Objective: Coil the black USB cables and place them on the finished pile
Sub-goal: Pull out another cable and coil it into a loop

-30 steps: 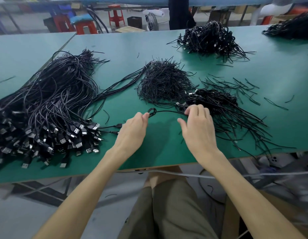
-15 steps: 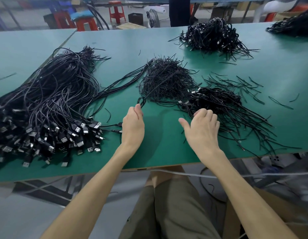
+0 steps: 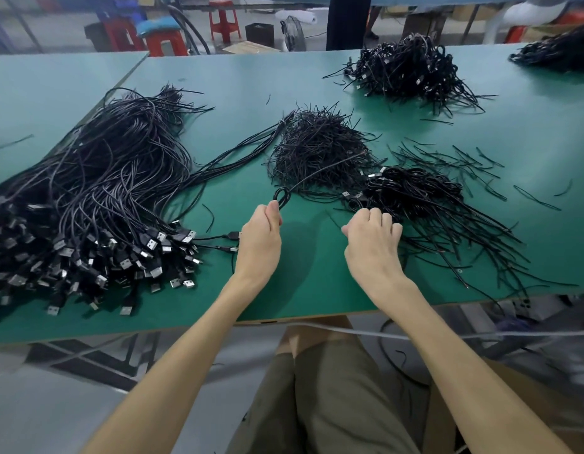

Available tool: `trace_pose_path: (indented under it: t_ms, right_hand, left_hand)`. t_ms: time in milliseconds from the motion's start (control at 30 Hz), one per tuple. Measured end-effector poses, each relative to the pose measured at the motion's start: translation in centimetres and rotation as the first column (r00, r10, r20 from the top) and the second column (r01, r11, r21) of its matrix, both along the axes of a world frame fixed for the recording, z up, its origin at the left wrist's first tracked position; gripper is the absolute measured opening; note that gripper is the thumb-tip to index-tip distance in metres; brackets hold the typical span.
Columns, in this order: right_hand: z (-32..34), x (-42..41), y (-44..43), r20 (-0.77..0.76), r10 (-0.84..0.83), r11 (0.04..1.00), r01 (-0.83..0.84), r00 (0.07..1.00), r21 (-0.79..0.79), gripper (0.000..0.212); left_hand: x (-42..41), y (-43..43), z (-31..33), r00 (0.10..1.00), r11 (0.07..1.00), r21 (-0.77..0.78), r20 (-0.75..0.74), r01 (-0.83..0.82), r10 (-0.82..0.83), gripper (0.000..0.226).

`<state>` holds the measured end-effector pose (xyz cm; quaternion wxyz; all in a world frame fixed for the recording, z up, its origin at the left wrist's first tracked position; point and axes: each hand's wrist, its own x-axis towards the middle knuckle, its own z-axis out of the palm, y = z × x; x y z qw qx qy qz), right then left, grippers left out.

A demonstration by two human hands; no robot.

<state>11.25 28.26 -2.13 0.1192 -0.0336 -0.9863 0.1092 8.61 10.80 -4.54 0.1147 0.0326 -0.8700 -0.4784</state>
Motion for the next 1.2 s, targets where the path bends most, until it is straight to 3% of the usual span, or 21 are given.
trace_pose_path:
  t_ms: [67,167,233,367,667,833,933,1100,1200]
  right_hand:
    - [0.4,0.3,-0.2,-0.136,0.067,0.947,-0.106,0.988,-0.304,0.015]
    - [0.6,1.0,-1.7,-0.166,0.144,0.611,-0.219,0.976,-0.761,0.017]
    - [0.2,1.3,-2.9,-0.185,0.182,0.43,-0.248,0.966,-0.868,0.015]
    - [-1.0,0.9,-5.1,-0.174,0.135,0.205,-0.2,0.975,-0.958,0.009]
    - [-2.4,-0.3,-5.9,-0.138,-0.06,0.045,-0.135,0.989,-0.99,0.011]
    - [-2.7,-0.2,-6.0,-0.113,-0.056,0.154,-0.103,0.992,-0.983,0.014]
    - [-2.6,-0.1,-6.1,-0.101,-0.058,0.151,-0.092,0.993,-0.984,0.018]
    - [-2.0,0.1,-5.8,-0.14,0.083,0.023,-0.142,0.987,-0.99,0.028]
    - [-1.7,0.2,-5.6,-0.192,0.193,0.013,-0.198,0.962,-0.98,0.036]
  left_hand:
    - [0.1,0.3,0.4,1.0,0.999,-0.044,0.028,0.002,-0.001,0.051]
    - [0.3,0.3,0.6,0.999,0.994,-0.11,0.052,-0.005,0.011,0.055]
    - [0.4,0.4,0.6,0.998,0.991,-0.132,0.063,-0.005,0.013,0.053]
    - [0.3,0.7,0.7,0.994,0.975,-0.204,0.089,0.082,-0.065,0.043]
    - [0.6,0.0,0.4,0.979,0.949,-0.241,0.031,0.205,-0.203,0.045]
    - [0.7,0.1,0.6,0.971,0.954,-0.183,0.028,0.237,-0.236,0.045]
    - [0.6,0.1,0.7,0.971,0.959,-0.153,0.024,0.237,-0.236,0.047]
    - [0.3,-0.8,1.0,0.952,0.936,0.193,0.027,0.293,-0.304,0.051]
    - [0.5,-1.3,1.3,0.93,0.88,0.348,0.057,0.322,-0.362,0.052]
